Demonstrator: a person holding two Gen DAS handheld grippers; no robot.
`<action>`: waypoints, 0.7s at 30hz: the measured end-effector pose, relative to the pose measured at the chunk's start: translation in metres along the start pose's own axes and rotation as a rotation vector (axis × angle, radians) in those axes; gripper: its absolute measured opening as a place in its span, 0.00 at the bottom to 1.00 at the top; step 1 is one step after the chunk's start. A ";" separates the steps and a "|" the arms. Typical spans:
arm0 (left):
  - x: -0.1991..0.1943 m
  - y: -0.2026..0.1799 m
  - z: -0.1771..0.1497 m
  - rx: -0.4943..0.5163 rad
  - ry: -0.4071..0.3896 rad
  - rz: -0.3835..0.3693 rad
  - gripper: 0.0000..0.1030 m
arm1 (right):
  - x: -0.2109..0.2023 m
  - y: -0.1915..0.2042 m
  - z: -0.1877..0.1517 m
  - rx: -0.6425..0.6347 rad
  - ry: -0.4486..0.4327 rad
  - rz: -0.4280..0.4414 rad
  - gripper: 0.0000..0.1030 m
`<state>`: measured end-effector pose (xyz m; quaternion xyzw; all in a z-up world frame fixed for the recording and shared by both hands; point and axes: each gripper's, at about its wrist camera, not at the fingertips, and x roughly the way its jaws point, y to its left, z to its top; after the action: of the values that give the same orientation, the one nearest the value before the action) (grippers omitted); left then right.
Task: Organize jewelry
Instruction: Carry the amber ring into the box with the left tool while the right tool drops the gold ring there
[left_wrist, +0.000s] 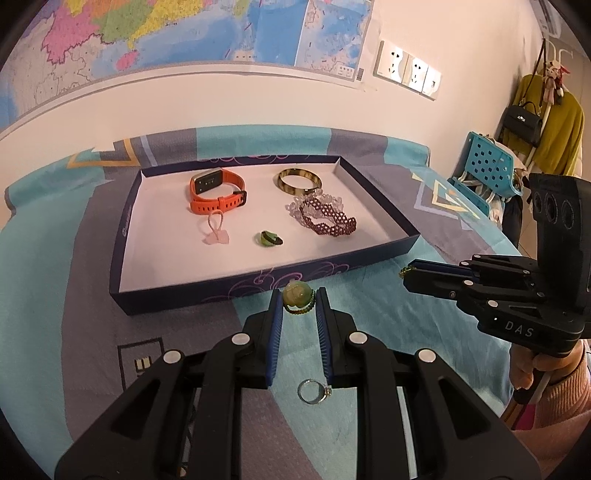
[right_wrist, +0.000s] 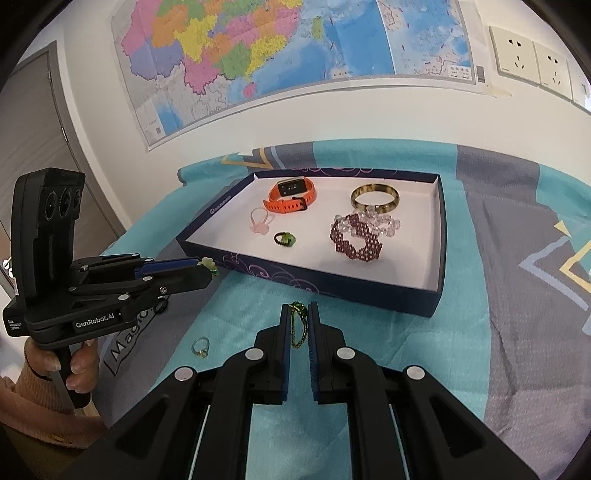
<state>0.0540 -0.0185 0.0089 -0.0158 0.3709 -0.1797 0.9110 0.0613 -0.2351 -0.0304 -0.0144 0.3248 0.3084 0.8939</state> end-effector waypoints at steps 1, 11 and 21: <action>0.000 0.000 0.001 0.002 -0.002 0.001 0.18 | 0.000 0.000 0.001 -0.002 -0.002 -0.001 0.07; 0.003 0.002 0.014 0.008 -0.017 0.005 0.18 | 0.004 -0.002 0.014 -0.008 -0.015 -0.005 0.07; 0.009 0.008 0.022 0.001 -0.019 0.016 0.18 | 0.006 -0.008 0.030 -0.016 -0.032 -0.021 0.07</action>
<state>0.0772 -0.0169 0.0173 -0.0139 0.3624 -0.1724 0.9158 0.0865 -0.2315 -0.0122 -0.0199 0.3079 0.3017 0.9021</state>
